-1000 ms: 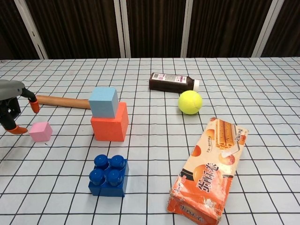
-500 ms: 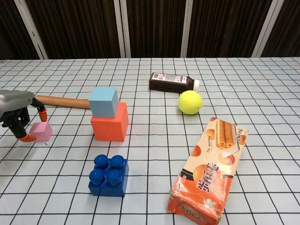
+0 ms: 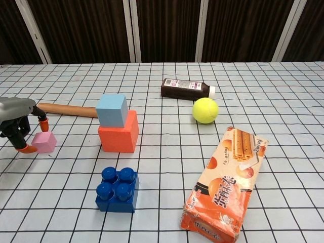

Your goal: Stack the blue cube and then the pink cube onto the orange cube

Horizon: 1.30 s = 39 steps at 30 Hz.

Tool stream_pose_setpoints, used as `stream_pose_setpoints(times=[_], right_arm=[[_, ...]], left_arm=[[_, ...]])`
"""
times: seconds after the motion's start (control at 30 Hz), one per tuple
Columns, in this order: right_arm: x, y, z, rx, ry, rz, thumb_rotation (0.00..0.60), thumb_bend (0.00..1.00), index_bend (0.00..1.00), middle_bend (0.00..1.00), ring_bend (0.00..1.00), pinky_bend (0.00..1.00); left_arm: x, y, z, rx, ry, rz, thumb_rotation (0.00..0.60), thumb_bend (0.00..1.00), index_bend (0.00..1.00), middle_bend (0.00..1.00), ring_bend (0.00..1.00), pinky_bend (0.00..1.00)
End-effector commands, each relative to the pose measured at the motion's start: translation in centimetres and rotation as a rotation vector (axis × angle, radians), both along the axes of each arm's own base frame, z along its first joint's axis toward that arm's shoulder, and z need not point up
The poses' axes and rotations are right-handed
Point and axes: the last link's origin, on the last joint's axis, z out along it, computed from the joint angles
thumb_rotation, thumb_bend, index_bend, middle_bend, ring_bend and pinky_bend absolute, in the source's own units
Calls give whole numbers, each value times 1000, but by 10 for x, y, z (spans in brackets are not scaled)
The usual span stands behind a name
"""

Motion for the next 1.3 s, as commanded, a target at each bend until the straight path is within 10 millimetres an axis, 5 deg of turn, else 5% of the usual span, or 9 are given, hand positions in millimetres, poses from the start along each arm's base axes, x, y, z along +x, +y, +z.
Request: stream_pose_setpoints(times=[0.03,1.3], right_arm=[[0,0,-1,2,1,-1,600,128,0,7,31,137],[0,-2,-4,17,7,-5,600,128,0,7,31,137]], left_arm=[[-1,0,1,4,-2,2,600,316,345,833,795,857],[-2,7,-8,-2,-16,-7,600,363,397,842,807,865]])
